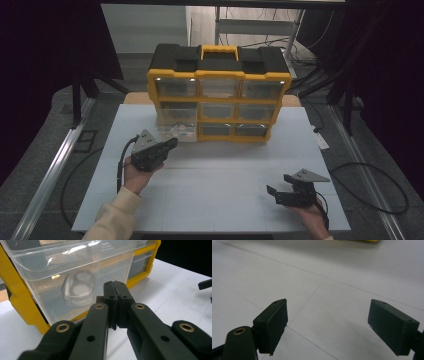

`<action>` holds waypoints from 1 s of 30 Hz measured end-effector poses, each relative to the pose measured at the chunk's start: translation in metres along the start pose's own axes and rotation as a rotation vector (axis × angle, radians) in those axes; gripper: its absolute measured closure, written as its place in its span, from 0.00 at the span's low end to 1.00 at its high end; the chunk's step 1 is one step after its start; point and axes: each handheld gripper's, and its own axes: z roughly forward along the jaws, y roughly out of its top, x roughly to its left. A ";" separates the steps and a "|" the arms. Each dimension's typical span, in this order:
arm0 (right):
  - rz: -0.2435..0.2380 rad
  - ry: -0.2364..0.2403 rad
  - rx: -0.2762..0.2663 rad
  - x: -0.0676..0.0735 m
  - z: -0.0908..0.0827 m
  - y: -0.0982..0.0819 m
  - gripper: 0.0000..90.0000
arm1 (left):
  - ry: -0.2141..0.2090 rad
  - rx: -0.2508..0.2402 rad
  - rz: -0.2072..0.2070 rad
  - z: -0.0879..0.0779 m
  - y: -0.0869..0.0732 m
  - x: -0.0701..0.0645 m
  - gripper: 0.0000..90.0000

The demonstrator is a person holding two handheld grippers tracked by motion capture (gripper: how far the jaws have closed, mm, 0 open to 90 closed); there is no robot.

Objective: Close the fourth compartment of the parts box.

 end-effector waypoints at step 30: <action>-0.004 -0.005 -0.002 0.001 -0.001 0.000 0.19 | 0.018 0.019 0.023 0.012 0.015 0.001 0.98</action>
